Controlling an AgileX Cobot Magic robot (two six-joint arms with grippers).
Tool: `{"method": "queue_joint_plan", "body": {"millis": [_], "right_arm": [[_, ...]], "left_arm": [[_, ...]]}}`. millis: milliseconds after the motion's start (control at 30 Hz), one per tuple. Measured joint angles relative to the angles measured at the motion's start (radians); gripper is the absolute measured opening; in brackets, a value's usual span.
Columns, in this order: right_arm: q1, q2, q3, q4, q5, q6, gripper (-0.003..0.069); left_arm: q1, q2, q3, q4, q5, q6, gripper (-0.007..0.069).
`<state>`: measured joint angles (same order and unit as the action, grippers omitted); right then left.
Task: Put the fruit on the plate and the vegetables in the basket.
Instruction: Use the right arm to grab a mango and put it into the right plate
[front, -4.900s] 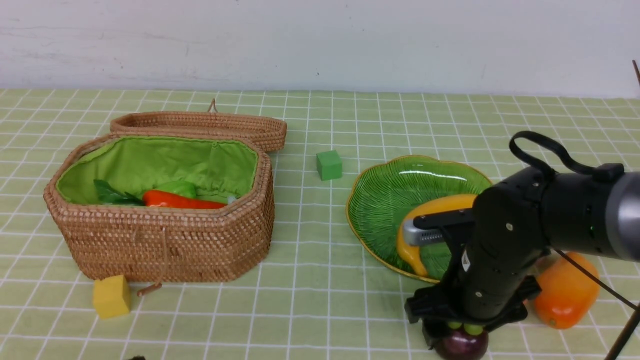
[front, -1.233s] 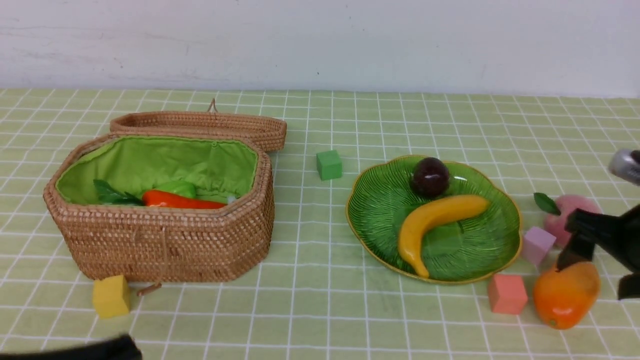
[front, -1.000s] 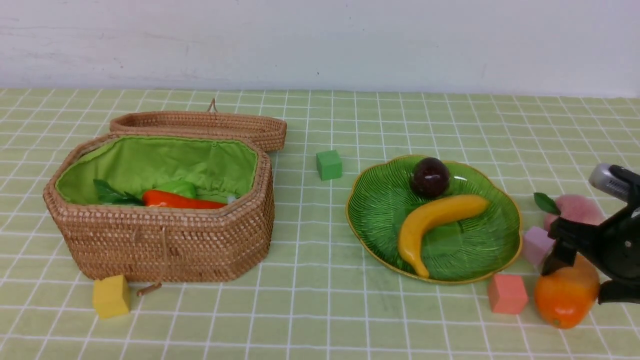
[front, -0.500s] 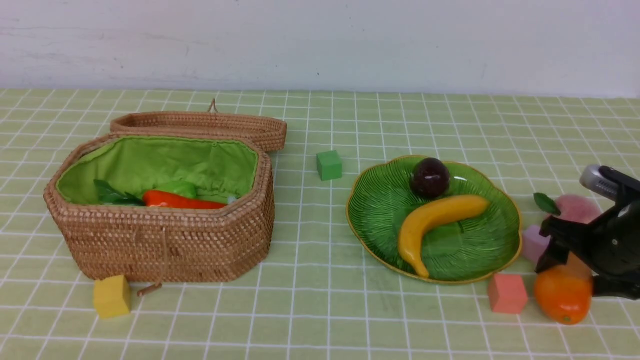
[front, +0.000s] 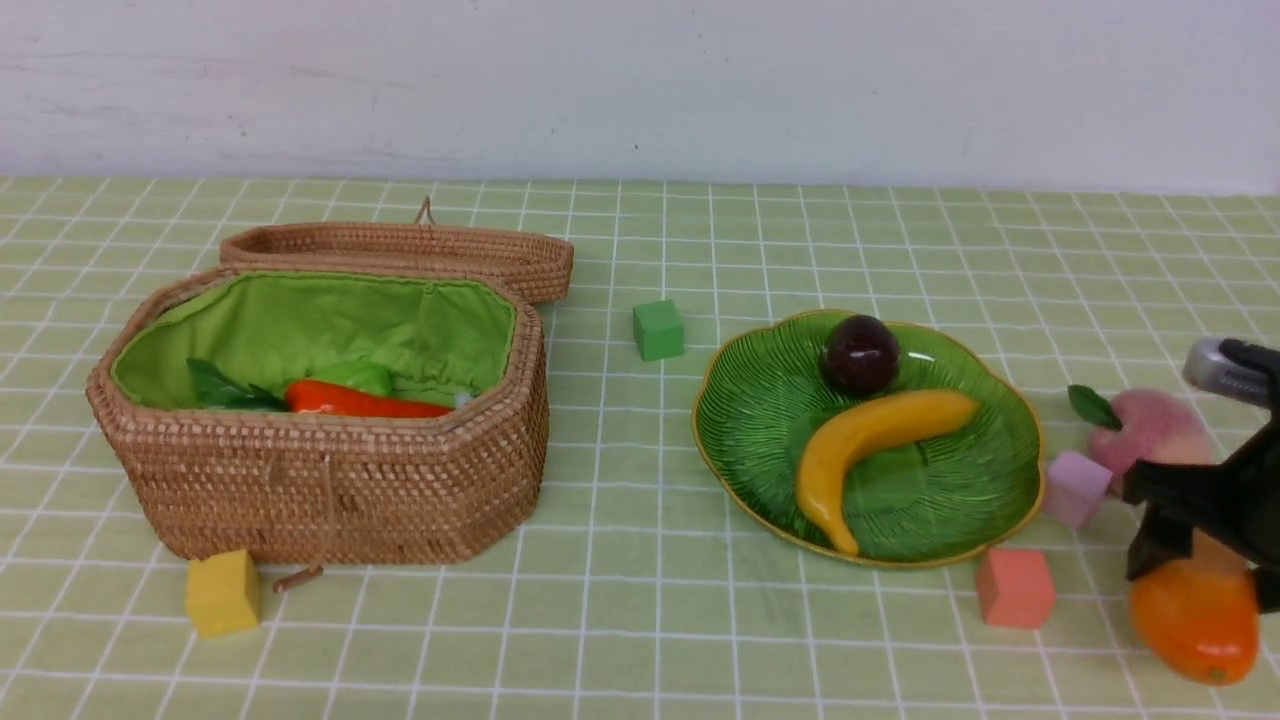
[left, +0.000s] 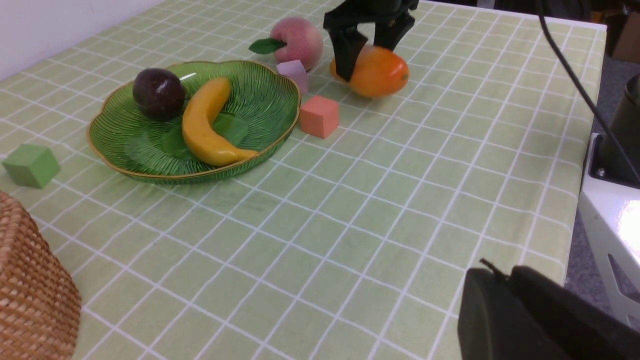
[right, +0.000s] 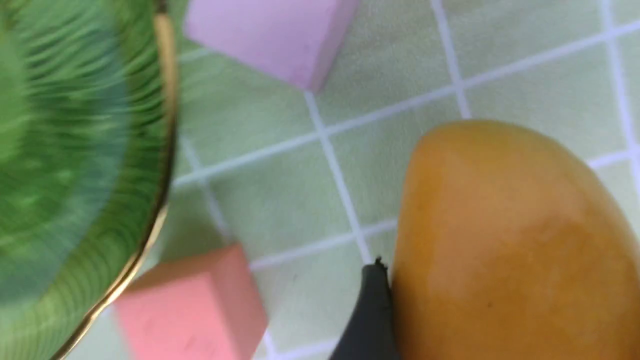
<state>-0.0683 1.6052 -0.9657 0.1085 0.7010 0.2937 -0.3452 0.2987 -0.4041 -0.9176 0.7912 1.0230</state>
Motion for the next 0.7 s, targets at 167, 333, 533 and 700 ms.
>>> {"method": "queue_joint_plan", "body": {"millis": [167, 333, 533, 700], "right_arm": [[0.068, -0.147, -0.001, 0.092, 0.007, -0.049, 0.0575], [0.201, -0.108, -0.049, 0.235, -0.135, -0.112, 0.0575], [0.244, 0.067, -0.153, 0.274, -0.241, -0.124, 0.0575], [0.244, 0.160, -0.196, 0.266, -0.239, -0.124, 0.0590]], "left_arm": [[0.000, 0.000, 0.000, 0.000, 0.000, 0.003, 0.0039], [0.000, 0.000, 0.000, 0.000, -0.001, 0.003, 0.0039], [0.000, 0.000, 0.000, 0.000, -0.007, 0.004, 0.0039], [0.000, 0.000, 0.000, 0.000, -0.007, 0.004, 0.0039]]}}
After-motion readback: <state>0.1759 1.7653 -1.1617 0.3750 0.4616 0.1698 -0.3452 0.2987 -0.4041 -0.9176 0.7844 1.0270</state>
